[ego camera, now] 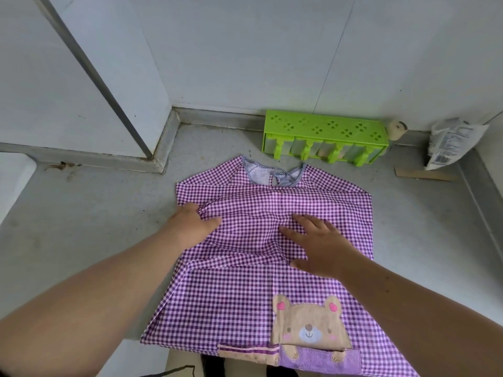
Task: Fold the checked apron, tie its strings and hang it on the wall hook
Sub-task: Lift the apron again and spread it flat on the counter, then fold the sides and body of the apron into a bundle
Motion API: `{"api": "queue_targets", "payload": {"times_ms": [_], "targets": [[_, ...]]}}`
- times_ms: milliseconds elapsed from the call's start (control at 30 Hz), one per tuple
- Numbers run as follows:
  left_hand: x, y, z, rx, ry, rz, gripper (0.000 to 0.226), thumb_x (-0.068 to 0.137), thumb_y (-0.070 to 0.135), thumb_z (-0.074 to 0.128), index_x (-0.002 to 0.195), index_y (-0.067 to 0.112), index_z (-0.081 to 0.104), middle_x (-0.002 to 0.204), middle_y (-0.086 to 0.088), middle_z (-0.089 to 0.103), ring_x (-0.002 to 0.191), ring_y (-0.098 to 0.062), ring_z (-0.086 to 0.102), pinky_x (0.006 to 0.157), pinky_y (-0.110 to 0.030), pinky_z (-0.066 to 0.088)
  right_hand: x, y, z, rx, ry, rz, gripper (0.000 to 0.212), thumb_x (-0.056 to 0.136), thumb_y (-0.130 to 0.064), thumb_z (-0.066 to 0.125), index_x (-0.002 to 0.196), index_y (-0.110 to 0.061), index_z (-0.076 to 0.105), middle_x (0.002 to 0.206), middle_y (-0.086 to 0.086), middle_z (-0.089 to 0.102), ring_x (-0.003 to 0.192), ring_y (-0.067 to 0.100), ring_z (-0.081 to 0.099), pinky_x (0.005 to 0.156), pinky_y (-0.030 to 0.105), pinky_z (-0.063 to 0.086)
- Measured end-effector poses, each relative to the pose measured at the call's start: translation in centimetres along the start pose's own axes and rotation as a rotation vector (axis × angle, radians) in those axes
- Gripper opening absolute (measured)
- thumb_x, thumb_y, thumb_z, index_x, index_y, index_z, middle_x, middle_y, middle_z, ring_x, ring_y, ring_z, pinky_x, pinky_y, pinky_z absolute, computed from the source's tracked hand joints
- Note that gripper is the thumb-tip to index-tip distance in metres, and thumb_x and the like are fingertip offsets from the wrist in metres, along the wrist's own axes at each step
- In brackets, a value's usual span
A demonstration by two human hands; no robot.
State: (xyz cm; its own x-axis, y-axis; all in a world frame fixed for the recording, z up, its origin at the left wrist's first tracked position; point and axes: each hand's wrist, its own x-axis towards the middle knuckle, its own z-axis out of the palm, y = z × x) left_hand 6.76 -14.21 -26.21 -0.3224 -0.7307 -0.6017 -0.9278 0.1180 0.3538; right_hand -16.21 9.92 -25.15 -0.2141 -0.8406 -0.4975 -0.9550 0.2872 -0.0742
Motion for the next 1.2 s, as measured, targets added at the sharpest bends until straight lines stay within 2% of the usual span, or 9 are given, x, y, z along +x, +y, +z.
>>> {"api": "queue_targets", "payload": {"times_ms": [67, 200, 300, 467, 567, 667, 833, 1033, 1200], "targets": [[0.2, 0.0, 0.5, 0.004, 0.006, -0.035, 0.086, 0.089, 0.054, 0.073, 0.154, 0.010, 0.036, 0.154, -0.014, 0.049, 0.133, -0.035, 0.057, 0.109, -0.047, 0.050, -0.1, 0.0, 0.0, 0.002, 0.003, -0.027, 0.086, 0.092, -0.074, 0.048, 0.161, -0.048, 0.003, 0.174, 0.000, -0.005, 0.159, 0.028, 0.000, 0.127, 0.058, 0.009], [0.7, -0.2, 0.3, -0.055, 0.049, 0.014, 0.020, 0.097, 0.029, 0.062, 0.095, 0.009, 0.057, 0.098, -0.012, 0.067, 0.081, -0.025, 0.064, 0.068, -0.035, 0.052, -0.1, 0.0, 0.2, 0.011, 0.019, -0.022, 0.075, 0.096, -0.072, 0.040, 0.161, -0.049, 0.008, 0.174, -0.002, -0.002, 0.159, 0.025, 0.001, 0.127, 0.056, 0.007], [0.6, -0.4, -0.8, 0.006, 0.093, 0.041, 0.018, 0.102, 0.027, 0.057, 0.097, 0.010, 0.059, 0.093, -0.008, 0.062, 0.077, -0.019, 0.057, 0.060, -0.032, 0.040, -0.1, 0.2, 0.4, 0.036, 0.014, 0.074, 0.077, 0.097, -0.069, 0.042, 0.161, -0.047, 0.007, 0.174, -0.001, -0.001, 0.159, 0.026, 0.002, 0.126, 0.058, 0.011], [0.6, -1.4, -1.6, 0.121, 0.077, -0.050, 0.027, 0.103, 0.030, 0.055, 0.113, 0.006, 0.063, 0.105, -0.010, 0.064, 0.087, -0.024, 0.060, 0.076, -0.037, 0.049, -0.2, 0.5, 0.4, 0.037, -0.020, 0.149, 0.092, 0.091, -0.073, 0.052, 0.161, -0.047, -0.003, 0.173, 0.000, -0.007, 0.160, 0.027, -0.003, 0.125, 0.062, 0.011], [0.3, -1.9, -1.3, 0.171, 0.058, -0.204, 0.069, 0.100, 0.045, 0.062, 0.149, 0.001, 0.045, 0.146, -0.021, 0.053, 0.124, -0.035, 0.060, 0.100, -0.042, 0.051, 0.1, 0.5, 0.2, 0.043, -0.031, 0.157, 0.094, 0.089, -0.073, 0.055, 0.160, -0.048, -0.002, 0.173, 0.001, -0.005, 0.160, 0.028, -0.002, 0.124, 0.066, 0.009], [-0.2, -2.6, -0.7, -0.038, 0.107, -0.284, 0.101, 0.087, 0.049, 0.080, 0.154, 0.000, 0.023, 0.154, -0.023, 0.042, 0.133, -0.039, 0.054, 0.104, -0.046, 0.050, -0.1, 0.0, -0.1, 0.032, -0.016, 0.166, 0.092, 0.090, -0.072, 0.055, 0.161, -0.047, 0.002, 0.173, 0.001, -0.003, 0.159, 0.029, 0.000, 0.124, 0.066, 0.009], [-0.9, -2.5, 0.4, -0.129, 0.102, -0.168, 0.073, 0.090, 0.019, 0.075, 0.145, 0.004, 0.029, 0.134, -0.019, 0.058, 0.103, -0.031, 0.061, 0.083, -0.039, 0.050, -1.9, -1.7, 1.2, 0.070, 0.022, 0.109, 0.081, 0.096, -0.067, 0.047, 0.162, -0.044, 0.005, 0.173, 0.000, -0.001, 0.159, 0.027, 0.002, 0.126, 0.058, 0.013], [-0.1, -0.3, -0.5, -0.120, 0.160, 0.059, 0.057, 0.094, 0.018, 0.062, 0.147, 0.014, 0.042, 0.136, -0.013, 0.064, 0.118, -0.036, 0.064, 0.103, -0.050, 0.053, -1.3, -0.8, 2.1, 0.124, -0.017, 0.137, 0.090, 0.095, -0.072, 0.046, 0.161, -0.045, -0.009, 0.172, -0.004, -0.019, 0.159, 0.023, -0.014, 0.126, 0.057, 0.008], [0.9, 1.7, -1.7, -0.117, 0.200, 0.125, 0.071, 0.090, 0.030, 0.072, 0.153, 0.020, 0.040, 0.146, -0.008, 0.057, 0.127, -0.033, 0.060, 0.109, -0.053, 0.051, 1.4, 1.6, 0.4, 0.162, -0.034, 0.181, 0.094, 0.092, -0.071, 0.054, 0.161, -0.046, -0.005, 0.171, -0.008, -0.020, 0.159, 0.020, -0.012, 0.125, 0.057, 0.013]]}}
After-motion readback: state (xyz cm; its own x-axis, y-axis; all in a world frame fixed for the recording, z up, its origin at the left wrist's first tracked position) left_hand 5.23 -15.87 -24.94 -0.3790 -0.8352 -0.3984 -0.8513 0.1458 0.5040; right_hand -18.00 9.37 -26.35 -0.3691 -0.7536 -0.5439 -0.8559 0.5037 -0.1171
